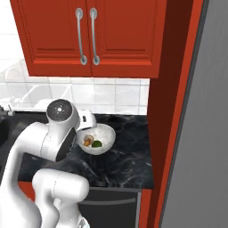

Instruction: Take the fish, mushroom, and lime from the freezer and place them in the bowl on the counter.

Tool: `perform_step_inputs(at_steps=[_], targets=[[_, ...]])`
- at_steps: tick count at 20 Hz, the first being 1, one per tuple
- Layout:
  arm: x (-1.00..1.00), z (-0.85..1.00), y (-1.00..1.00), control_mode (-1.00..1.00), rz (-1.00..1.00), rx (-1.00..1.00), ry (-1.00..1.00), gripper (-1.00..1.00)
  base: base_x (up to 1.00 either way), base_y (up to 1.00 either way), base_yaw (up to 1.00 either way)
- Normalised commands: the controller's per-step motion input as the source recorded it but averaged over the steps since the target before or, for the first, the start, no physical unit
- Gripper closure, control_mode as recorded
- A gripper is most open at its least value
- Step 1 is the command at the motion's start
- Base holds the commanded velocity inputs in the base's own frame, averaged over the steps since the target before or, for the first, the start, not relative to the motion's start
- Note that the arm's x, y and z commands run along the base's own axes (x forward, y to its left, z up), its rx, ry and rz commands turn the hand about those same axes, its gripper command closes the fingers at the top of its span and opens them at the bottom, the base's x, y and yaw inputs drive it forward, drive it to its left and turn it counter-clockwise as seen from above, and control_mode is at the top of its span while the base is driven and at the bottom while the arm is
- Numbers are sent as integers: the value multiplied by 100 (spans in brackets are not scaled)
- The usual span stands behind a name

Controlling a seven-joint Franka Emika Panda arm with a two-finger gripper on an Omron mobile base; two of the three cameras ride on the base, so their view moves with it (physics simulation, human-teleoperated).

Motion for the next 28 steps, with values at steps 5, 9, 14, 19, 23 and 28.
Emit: perform_step_inputs(at_steps=[5, 9, 14, 19, 23, 28], targets=[[22, -25, 0, -100, 0, 0, 7, 100, 0, 0, 0], [27, -19, 0, -100, -1, 0, 5, 100, 0, 0, 0], [30, -11, -7, -100, 0, 0, 5, 100, 0, 0, 0], [6, -12, -13, -100, 0, 0, 4, 100, 0, 0, 0], [3, -12, -10, -100, 0, 0, 1, 100, 0, 0, 0], [5, -18, 0, -100, 0, 0, 6, 100, 0, 0, 0]])
